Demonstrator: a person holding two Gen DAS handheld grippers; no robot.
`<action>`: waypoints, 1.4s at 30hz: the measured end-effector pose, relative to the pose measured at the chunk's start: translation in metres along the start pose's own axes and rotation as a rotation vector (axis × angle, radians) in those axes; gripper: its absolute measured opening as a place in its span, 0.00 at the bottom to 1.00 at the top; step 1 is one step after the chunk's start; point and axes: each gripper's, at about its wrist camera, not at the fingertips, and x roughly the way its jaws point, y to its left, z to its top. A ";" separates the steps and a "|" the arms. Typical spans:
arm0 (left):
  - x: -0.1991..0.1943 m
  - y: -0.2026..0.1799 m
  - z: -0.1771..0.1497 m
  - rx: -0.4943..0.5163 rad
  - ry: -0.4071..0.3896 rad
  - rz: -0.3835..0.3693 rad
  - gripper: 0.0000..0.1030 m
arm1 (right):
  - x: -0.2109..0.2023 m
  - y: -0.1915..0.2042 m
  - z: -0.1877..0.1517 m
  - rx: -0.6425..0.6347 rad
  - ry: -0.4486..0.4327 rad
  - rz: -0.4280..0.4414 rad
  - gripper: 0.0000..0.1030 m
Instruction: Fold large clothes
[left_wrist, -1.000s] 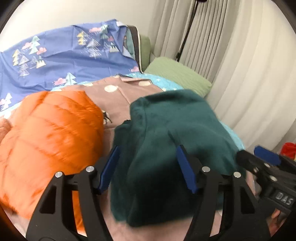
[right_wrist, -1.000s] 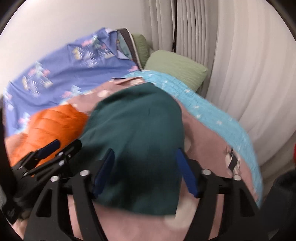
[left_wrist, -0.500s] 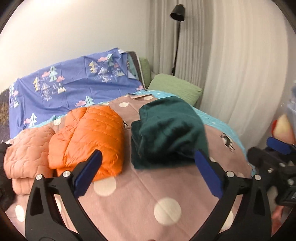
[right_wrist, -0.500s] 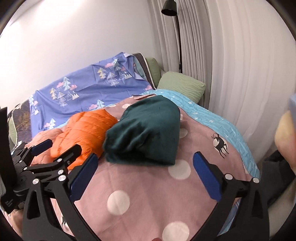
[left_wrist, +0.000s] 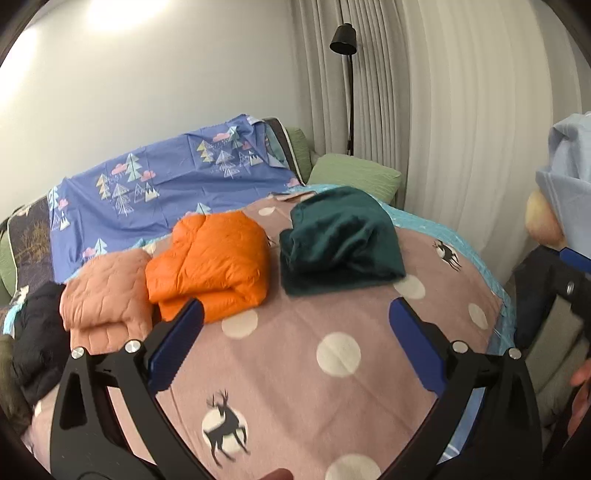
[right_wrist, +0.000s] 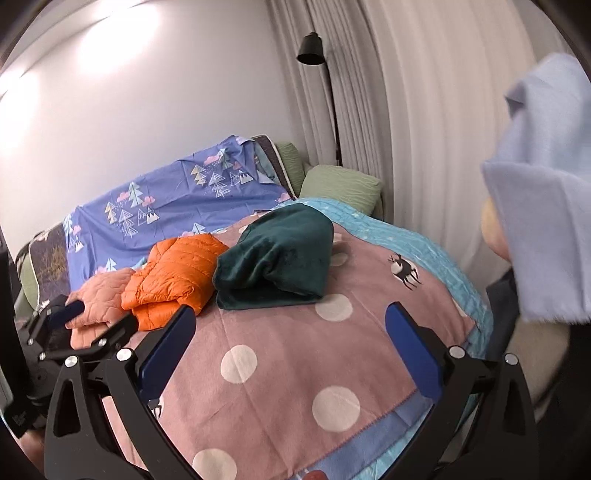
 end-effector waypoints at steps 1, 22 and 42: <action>-0.006 0.002 -0.005 -0.006 0.000 -0.002 0.98 | -0.002 0.000 -0.004 -0.009 0.010 0.005 0.99; -0.080 0.024 -0.073 -0.073 -0.004 -0.040 0.98 | -0.032 0.035 -0.079 -0.048 0.057 -0.047 0.99; -0.091 0.034 -0.098 -0.089 -0.012 -0.004 0.98 | -0.047 0.045 -0.099 -0.062 0.027 -0.011 0.99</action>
